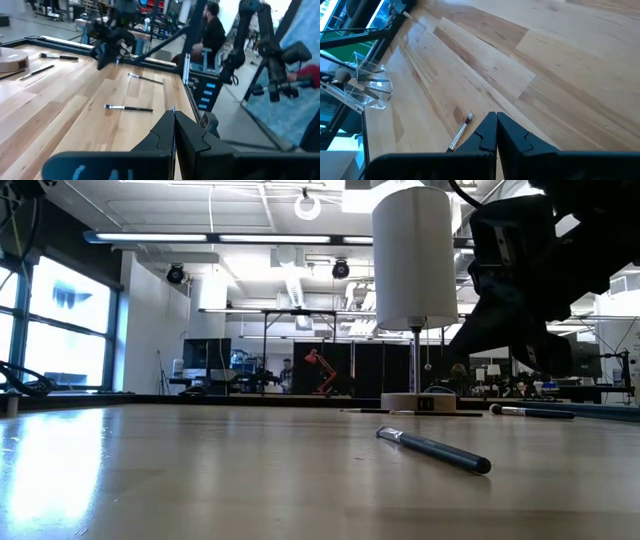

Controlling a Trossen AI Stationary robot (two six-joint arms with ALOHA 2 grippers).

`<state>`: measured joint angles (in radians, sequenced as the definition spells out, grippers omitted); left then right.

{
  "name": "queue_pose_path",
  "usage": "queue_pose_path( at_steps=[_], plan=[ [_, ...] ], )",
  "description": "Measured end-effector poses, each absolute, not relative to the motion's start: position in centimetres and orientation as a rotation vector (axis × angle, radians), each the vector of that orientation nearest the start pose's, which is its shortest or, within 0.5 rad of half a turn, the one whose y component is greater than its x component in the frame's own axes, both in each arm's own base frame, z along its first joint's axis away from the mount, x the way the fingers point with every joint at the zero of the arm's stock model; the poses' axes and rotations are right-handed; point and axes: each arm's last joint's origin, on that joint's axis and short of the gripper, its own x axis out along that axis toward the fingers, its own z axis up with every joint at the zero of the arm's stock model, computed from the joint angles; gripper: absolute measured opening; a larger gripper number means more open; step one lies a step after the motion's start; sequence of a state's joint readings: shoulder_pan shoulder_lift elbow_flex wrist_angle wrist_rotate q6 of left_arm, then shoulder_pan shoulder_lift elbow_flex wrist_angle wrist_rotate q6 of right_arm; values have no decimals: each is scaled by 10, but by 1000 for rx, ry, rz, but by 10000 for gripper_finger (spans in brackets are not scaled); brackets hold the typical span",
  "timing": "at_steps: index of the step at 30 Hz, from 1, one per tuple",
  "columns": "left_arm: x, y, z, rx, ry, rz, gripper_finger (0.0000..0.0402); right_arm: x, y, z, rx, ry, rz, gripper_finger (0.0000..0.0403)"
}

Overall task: Put items in baskets/containers
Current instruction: Put the eyeshadow brush into the transparent organizer

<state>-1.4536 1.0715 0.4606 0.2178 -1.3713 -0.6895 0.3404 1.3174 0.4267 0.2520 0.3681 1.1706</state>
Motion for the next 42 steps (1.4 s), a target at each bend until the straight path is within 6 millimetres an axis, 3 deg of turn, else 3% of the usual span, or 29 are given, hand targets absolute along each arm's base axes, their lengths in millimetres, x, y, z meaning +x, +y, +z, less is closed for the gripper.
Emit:
queue_pose_path(
  at_steps=[6, 15, 26, 31, 37, 42],
  plan=[
    [51, -196, 205, -259, 178, -158, 0, 222, 63, 150, 920, 496, -379, 0],
    [51, -196, 192, -330, 229, -136, 1, 223, 62, 150, 929, 507, -368, 0],
    [51, -195, 190, -356, 225, -115, 5, 223, 62, 150, 922, 515, -357, 0],
    [51, -194, 190, -363, 203, -90, 49, 223, 63, 150, 932, 519, -353, 0],
    [51, -194, 190, -363, 200, -87, 133, 223, 63, 150, 933, 517, -355, 0],
    [52, -191, 193, -392, 107, -2, 184, 222, 62, 150, 924, 518, -354, 0]
  ],
)
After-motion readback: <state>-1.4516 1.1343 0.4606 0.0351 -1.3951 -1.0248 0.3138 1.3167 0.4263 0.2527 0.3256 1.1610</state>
